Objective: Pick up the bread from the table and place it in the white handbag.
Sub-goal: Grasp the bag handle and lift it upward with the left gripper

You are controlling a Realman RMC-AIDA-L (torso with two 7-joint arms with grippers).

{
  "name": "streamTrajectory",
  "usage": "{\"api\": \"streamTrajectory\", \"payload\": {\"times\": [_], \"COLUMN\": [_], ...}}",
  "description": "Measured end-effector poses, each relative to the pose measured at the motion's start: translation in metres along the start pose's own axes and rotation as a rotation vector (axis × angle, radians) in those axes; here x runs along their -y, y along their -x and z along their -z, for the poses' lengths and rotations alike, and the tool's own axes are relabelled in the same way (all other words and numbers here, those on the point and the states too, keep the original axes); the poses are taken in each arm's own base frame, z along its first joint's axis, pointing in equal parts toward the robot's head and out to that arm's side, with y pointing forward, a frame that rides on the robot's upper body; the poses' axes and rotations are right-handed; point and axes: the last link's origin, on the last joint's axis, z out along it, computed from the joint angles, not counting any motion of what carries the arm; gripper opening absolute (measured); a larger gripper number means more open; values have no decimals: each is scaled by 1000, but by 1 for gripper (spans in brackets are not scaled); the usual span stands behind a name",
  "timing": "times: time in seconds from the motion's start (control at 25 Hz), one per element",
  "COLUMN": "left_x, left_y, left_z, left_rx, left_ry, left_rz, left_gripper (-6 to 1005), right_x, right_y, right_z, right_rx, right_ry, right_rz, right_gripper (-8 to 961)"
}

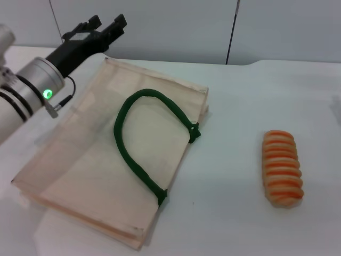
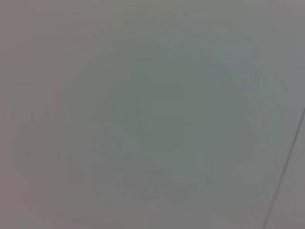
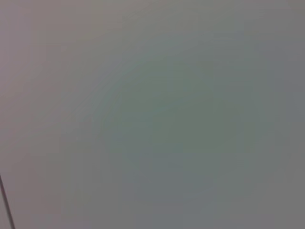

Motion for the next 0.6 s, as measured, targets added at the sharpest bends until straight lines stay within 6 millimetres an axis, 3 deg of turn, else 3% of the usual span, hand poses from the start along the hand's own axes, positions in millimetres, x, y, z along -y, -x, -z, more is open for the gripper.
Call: {"api": "streamTrajectory", "payload": {"times": [0.28, 0.6], "left_x": [9, 14], "left_y": [-28, -63], "left_z": [11, 25], "left_rx": [59, 258], "left_ry": [93, 159], "left_rz": [95, 202], "left_gripper": [795, 794], "right_x": [1, 2], "right_y": [0, 0], "right_z": [0, 0], "right_rx": [-2, -5], "right_ry": [5, 4], "right_rz": [-2, -3], "right_gripper": [892, 891]}}
